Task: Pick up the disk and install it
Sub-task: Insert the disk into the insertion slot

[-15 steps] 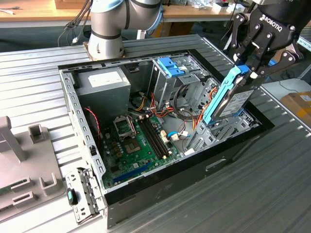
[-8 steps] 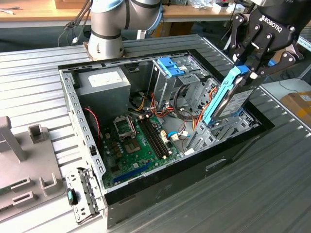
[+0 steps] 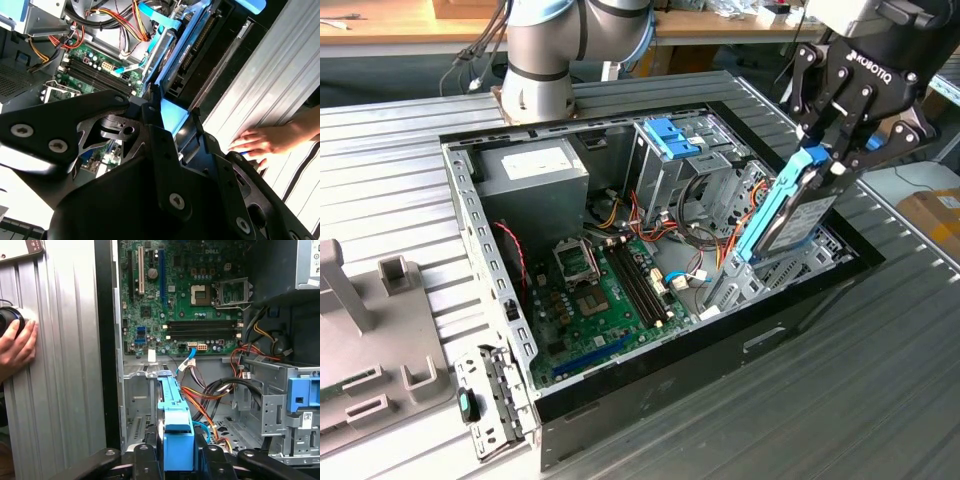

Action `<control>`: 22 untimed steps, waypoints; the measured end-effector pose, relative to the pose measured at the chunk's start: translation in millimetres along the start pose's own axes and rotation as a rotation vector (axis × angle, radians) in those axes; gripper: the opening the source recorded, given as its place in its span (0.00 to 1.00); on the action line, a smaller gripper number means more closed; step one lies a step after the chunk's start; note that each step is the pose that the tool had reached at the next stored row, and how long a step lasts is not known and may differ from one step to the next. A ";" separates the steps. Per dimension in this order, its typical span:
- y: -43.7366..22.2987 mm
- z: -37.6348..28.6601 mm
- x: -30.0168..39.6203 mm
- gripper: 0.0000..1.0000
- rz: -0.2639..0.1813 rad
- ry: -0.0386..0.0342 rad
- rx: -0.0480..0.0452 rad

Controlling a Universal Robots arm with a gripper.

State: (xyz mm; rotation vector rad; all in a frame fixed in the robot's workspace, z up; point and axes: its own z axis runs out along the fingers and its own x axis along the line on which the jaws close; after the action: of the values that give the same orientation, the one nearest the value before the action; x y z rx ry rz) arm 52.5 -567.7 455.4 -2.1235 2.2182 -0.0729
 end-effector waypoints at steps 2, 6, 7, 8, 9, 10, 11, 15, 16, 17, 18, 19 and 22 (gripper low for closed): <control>0.2 2.1 0.7 0.37 0.000 -0.0006 0.0001; 0.8 11.8 3.3 0.37 0.000 -0.0003 0.0001; 1.0 13.7 3.9 0.37 0.000 -0.0005 0.0001; 1.1 15.6 4.4 0.37 0.000 -0.0004 0.0001; 1.4 18.8 5.2 0.37 0.000 -0.0002 0.0000; 1.5 20.8 5.4 0.37 0.000 -0.0003 0.0001; 1.5 20.8 5.4 0.37 0.000 -0.0002 0.0001; 2.1 28.9 8.0 0.37 -0.001 -0.0006 0.0000; 2.2 31.7 9.0 0.37 -0.002 -0.0006 0.0000; 2.3 33.5 9.9 0.37 -0.003 -0.0008 0.0000; 2.9 42.4 15.4 0.37 -0.010 -0.0015 -0.0002; 3.6 50.8 20.5 0.37 -0.018 -0.0029 -0.0002; 3.8 53.6 20.5 0.44 -0.019 -0.0026 -0.0003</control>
State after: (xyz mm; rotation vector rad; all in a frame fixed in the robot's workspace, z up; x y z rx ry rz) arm 52.3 -587.2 401.4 -2.1439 2.1969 -0.0708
